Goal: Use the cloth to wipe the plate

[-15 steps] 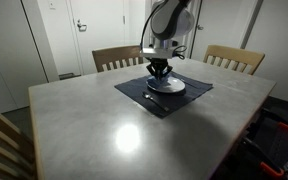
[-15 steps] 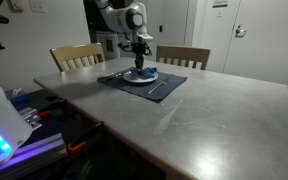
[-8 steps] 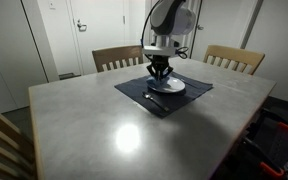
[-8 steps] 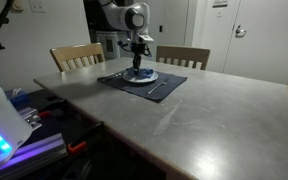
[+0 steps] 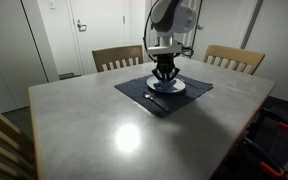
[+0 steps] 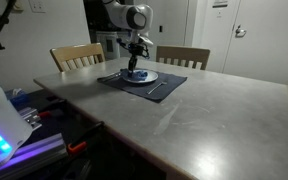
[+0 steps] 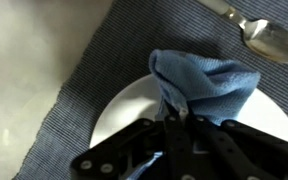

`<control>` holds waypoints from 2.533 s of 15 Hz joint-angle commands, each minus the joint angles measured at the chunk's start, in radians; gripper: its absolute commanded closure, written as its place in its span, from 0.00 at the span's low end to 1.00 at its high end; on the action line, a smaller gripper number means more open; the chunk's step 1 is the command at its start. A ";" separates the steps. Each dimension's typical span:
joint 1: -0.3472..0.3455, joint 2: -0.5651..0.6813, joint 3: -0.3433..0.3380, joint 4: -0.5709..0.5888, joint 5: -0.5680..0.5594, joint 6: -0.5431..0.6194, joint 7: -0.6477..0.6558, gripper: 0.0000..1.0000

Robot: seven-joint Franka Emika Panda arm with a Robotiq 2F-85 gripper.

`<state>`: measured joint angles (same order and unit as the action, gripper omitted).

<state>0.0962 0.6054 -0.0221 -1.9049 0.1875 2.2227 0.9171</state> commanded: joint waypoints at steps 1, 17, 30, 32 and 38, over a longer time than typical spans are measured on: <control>0.000 -0.004 -0.034 0.007 -0.038 -0.116 -0.013 0.98; 0.073 0.066 -0.125 0.046 -0.350 0.047 0.177 0.98; 0.091 0.087 -0.082 0.088 -0.301 0.225 0.275 0.98; 0.080 0.071 -0.064 0.072 -0.252 0.246 0.268 0.98; 0.006 0.036 0.032 0.041 -0.052 0.231 0.123 0.98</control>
<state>0.1622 0.6636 -0.0596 -1.8278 0.0403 2.4479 1.1370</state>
